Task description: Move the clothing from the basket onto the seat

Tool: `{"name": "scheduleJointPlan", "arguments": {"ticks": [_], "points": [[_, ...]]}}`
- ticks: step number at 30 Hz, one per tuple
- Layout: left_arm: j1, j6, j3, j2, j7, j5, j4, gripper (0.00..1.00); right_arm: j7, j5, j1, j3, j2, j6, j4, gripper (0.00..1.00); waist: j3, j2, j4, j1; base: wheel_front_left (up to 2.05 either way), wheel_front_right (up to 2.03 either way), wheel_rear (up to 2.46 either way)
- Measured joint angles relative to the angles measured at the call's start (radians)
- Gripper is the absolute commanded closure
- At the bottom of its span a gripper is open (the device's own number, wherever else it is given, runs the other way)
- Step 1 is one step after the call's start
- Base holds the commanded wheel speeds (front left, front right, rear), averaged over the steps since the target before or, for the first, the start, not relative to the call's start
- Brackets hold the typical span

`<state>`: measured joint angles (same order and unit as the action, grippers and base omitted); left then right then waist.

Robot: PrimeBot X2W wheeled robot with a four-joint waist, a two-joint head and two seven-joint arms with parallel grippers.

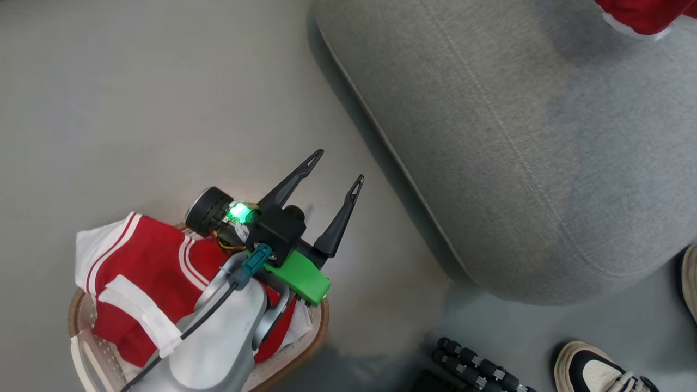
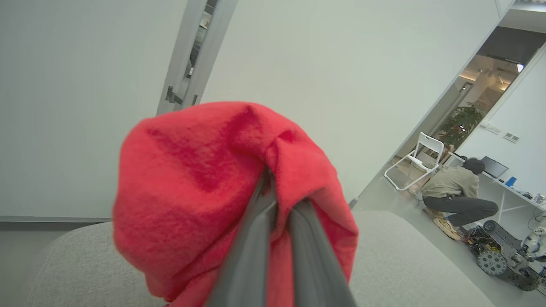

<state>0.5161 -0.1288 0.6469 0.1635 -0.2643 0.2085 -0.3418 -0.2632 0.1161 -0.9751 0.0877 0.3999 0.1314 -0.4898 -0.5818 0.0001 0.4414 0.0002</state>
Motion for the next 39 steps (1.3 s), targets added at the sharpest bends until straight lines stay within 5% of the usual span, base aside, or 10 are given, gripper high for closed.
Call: {"name": "scheduleJointPlan", "arguments": {"ticks": [13, 15, 17, 18, 28, 39], "points": [[0.023, 0.0, -0.017, -0.003, 0.0, -0.009, -0.008, 0.0, 0.0, -0.085, 0.15, 0.205, -0.083, 0.0, -0.195, 1.0, -0.102, 0.0, -0.114, 0.0, 0.0, 0.0, 0.0], [0.023, 0.0, -0.034, -0.005, 0.0, -0.008, -0.008, 0.0, 0.0, -0.1, 0.178, 0.227, -0.1, 0.0, -0.199, 0.64, -0.094, 0.0, -0.118, -0.0001, 0.0, 0.0, 0.0], [0.022, 0.0, -0.049, -0.005, 0.0, -0.007, -0.01, 0.0, 0.0, -0.112, 0.203, 0.243, -0.111, 0.0, -0.196, 0.64, -0.083, 0.0, -0.118, 0.0, 0.0, 0.0, 0.0], [0.02, 0.0, -0.056, -0.006, 0.0, -0.007, -0.013, 0.0, 0.0, -0.119, 0.218, 0.255, -0.118, 0.0, -0.196, 0.0, -0.076, 0.0, -0.117, 0.0, 0.0, 0.0, 0.0], [-0.056, 0.001, -0.172, -0.037, 0.0, -0.018, -0.021, 0.0, 0.0, -0.145, 0.396, 0.297, -0.17, 0.0, -0.096, 0.0, 0.033, 0.0, -0.108, -0.0002, 0.0, 0.0, 0.0], [-0.16, 0.024, -0.359, -0.083, 0.0, -0.043, -0.012, 0.0, 0.0, -0.05, 0.504, 0.116, -0.228, 0.0, 0.064, 0.0, 0.17, 0.0, -0.151, -0.0003, 0.0, 0.0, 0.0]]}}
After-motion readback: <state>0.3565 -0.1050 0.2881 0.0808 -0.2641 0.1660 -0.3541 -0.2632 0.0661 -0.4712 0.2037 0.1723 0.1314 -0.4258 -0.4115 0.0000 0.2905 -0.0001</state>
